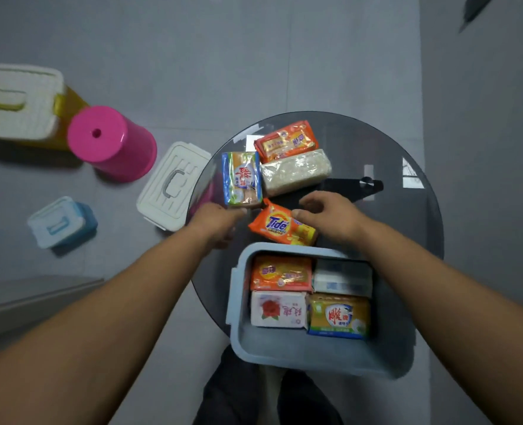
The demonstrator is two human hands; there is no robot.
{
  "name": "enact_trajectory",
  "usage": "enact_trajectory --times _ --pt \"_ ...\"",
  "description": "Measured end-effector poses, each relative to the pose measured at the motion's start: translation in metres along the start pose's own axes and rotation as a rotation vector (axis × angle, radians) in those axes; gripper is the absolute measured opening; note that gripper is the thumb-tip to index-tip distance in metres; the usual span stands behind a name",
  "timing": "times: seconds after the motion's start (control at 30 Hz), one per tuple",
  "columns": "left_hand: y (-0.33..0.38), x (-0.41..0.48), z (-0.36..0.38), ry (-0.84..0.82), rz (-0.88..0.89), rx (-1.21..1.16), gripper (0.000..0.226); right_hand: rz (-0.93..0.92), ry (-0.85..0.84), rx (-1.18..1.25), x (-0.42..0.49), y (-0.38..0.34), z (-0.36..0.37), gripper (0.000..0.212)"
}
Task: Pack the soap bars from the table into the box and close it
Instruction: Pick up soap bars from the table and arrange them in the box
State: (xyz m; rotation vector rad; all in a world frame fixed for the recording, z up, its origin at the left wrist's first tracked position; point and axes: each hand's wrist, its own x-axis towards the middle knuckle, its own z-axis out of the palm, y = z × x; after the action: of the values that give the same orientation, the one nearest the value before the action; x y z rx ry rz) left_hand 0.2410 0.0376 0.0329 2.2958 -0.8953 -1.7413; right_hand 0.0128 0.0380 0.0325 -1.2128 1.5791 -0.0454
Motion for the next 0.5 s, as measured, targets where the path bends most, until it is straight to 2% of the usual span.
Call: enact_trajectory --times 0.03,0.13,0.23,0.33,0.5 --pt "-0.005 0.004 0.002 -0.09 -0.048 -0.025 0.023 0.051 -0.029 0.015 0.011 -0.001 0.003 0.06" --pt "-0.016 0.021 0.01 -0.244 -0.012 -0.033 0.018 0.211 -0.098 0.038 0.029 0.006 0.012 0.072" --pt "-0.015 0.032 0.023 -0.316 0.029 -0.058 0.038 0.309 -0.097 0.119 0.038 0.021 0.021 0.078" --pt "-0.013 0.037 0.033 -0.341 0.053 -0.03 0.044 0.34 -0.107 0.226 0.043 0.029 0.023 0.062" --pt "-0.01 0.038 0.038 -0.422 0.074 0.024 0.034 0.331 -0.141 0.235 0.04 0.026 0.015 0.05"
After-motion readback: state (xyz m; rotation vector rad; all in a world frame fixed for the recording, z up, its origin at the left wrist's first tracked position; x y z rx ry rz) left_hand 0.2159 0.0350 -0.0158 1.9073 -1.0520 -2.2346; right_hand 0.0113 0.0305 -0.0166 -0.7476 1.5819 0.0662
